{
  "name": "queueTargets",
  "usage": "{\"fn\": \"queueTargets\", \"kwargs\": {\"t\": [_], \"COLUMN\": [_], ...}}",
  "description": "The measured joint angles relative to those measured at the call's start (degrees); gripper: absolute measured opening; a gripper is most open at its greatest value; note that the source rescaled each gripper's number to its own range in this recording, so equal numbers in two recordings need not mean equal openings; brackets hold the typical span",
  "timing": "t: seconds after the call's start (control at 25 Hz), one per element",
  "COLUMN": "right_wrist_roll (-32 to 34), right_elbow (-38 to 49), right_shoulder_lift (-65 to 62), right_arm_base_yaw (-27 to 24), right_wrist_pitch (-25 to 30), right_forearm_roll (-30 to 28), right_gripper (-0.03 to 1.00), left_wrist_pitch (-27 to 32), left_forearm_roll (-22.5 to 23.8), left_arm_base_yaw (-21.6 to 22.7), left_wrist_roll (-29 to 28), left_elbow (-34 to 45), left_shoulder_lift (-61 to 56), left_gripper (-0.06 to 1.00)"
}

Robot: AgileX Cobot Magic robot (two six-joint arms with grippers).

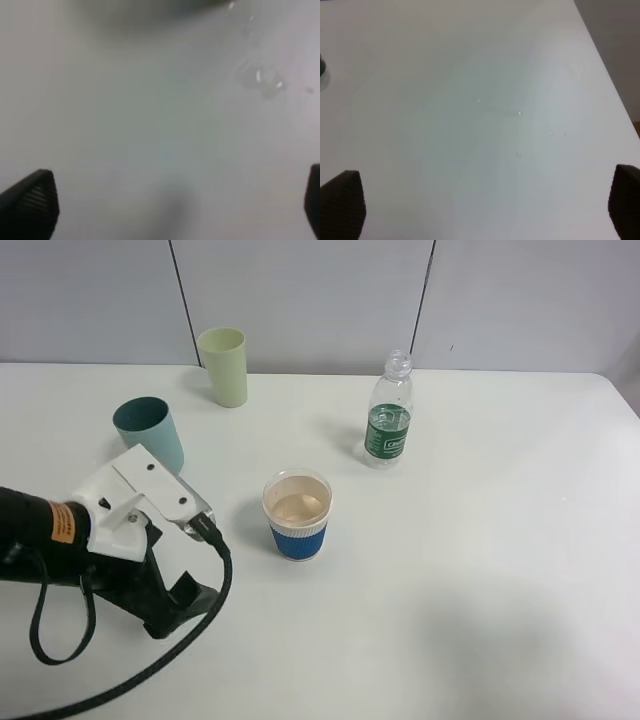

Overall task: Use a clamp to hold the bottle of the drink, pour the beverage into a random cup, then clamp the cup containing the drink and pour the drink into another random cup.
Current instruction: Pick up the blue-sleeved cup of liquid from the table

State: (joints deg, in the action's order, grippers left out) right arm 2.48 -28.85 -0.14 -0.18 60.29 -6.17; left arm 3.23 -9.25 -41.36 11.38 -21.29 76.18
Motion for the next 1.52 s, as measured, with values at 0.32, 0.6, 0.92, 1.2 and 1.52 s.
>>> {"fn": "queueTargets", "kwargs": {"t": [0.32,0.6,0.92,1.2,1.52], "right_wrist_roll": [0.0,0.0,0.0,0.0,0.0], "right_elbow": [0.0,0.0,0.0,0.0,0.0], "right_shoulder_lift": [0.0,0.0,0.0,0.0,0.0], "right_arm_base_yaw": [0.0,0.0,0.0,0.0,0.0], "right_wrist_pitch": [0.0,0.0,0.0,0.0,0.0], "right_forearm_roll": [0.0,0.0,0.0,0.0,0.0], "right_gripper": [1.0,1.0,1.0,1.0,1.0], "left_wrist_pitch": [-25.61,-38.08,-54.71,-66.76,-71.08], "left_forearm_roll": [-0.2,0.4,2.2,4.91,8.82], "left_arm_base_yaw": [-3.25,-3.25,-3.25,-3.25,-3.25], "left_wrist_roll": [-3.49,-3.9,-3.9,-3.9,-3.9], "left_elbow": [7.22,9.2,9.26,9.26,8.65], "left_shoulder_lift": [5.0,12.73,23.02,31.14,36.32], "left_gripper": [1.0,1.0,1.0,1.0,1.0]}}
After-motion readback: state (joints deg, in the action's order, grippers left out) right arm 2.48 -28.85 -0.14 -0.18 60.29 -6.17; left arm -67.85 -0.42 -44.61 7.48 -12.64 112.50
